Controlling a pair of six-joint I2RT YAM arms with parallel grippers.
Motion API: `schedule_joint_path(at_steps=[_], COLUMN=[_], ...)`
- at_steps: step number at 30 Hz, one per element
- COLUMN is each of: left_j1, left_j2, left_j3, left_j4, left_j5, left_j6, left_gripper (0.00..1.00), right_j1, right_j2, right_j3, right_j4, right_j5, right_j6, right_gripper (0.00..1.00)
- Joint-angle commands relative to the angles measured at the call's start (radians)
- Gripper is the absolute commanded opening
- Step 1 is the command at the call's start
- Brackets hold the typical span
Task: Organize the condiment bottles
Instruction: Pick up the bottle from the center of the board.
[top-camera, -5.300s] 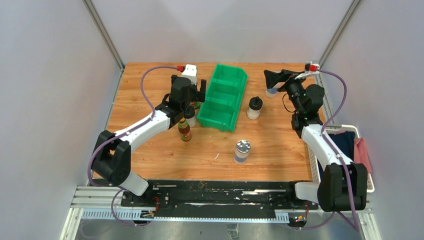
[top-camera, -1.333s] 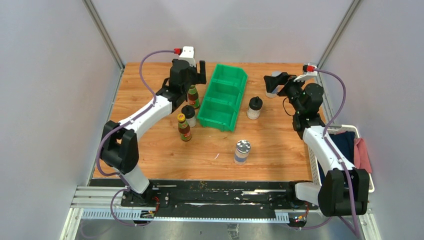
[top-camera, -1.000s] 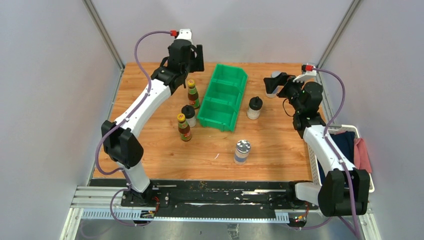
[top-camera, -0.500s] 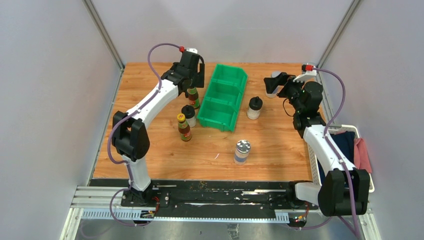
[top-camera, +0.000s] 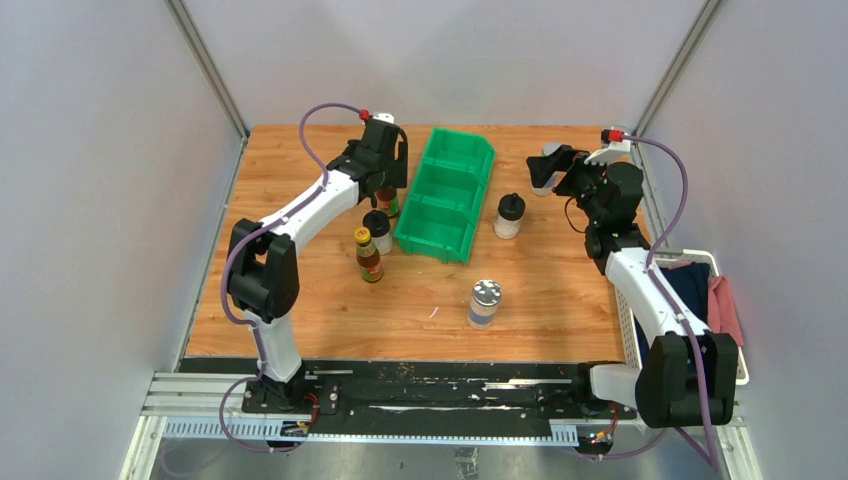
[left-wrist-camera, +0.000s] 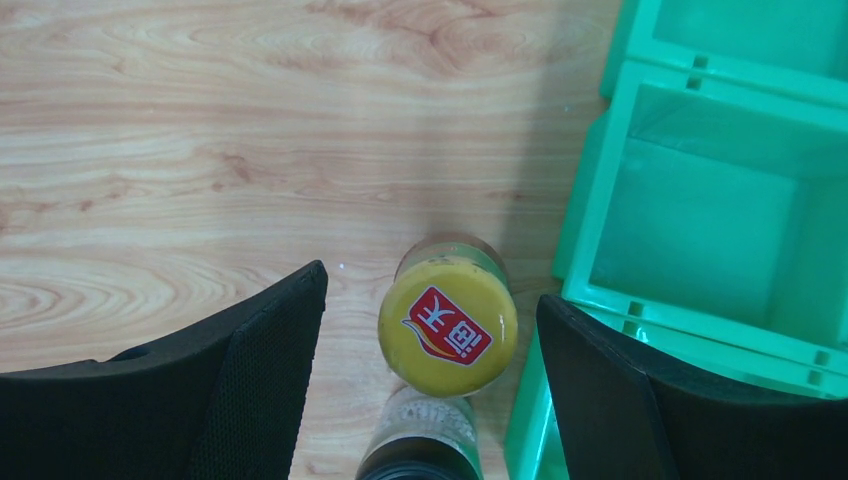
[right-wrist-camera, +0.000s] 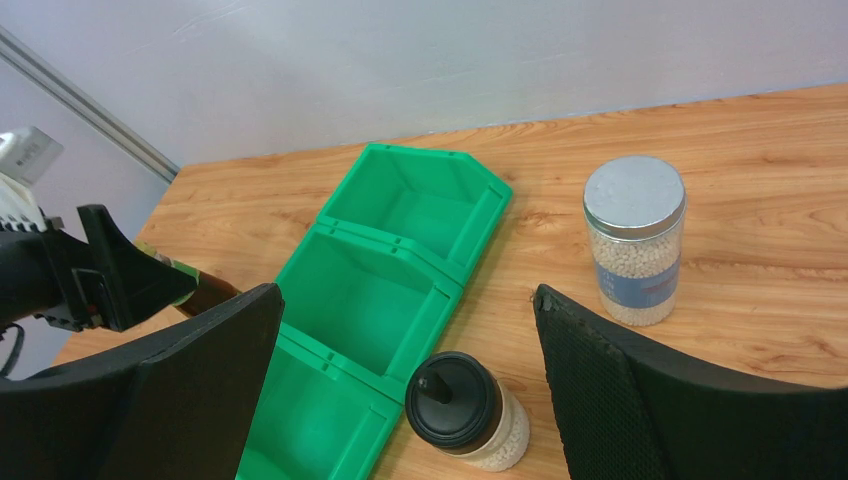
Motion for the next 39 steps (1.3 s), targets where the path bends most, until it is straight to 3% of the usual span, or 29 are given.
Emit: schedule_joint_path(at_steps=[1, 15, 39], left_j1=[0.006, 0.006, -0.001], left_j2=[-0.049, -0.157, -0.196], left_j3=[-0.102, -0.370, -0.525], left_j4=[0.178, 0.555, 0.816], left_j5=[0.021, 0.001, 0.013], left_j6=[-0.009, 0.006, 0.058], left_gripper=[0.83, 0.82, 0.70], right_j1=[-0.014, -0.014, -0.014], right_j2=[0.007, 0.026, 0.026], right_j3=[0.014, 0.015, 0.015], right_j4=[0.012, 0.019, 0.021], right_j5=[-0.001, -0.020, -0.026], right_j6=[-0.003, 0.006, 0.009], right_gripper=[1.00, 1.00, 1.00])
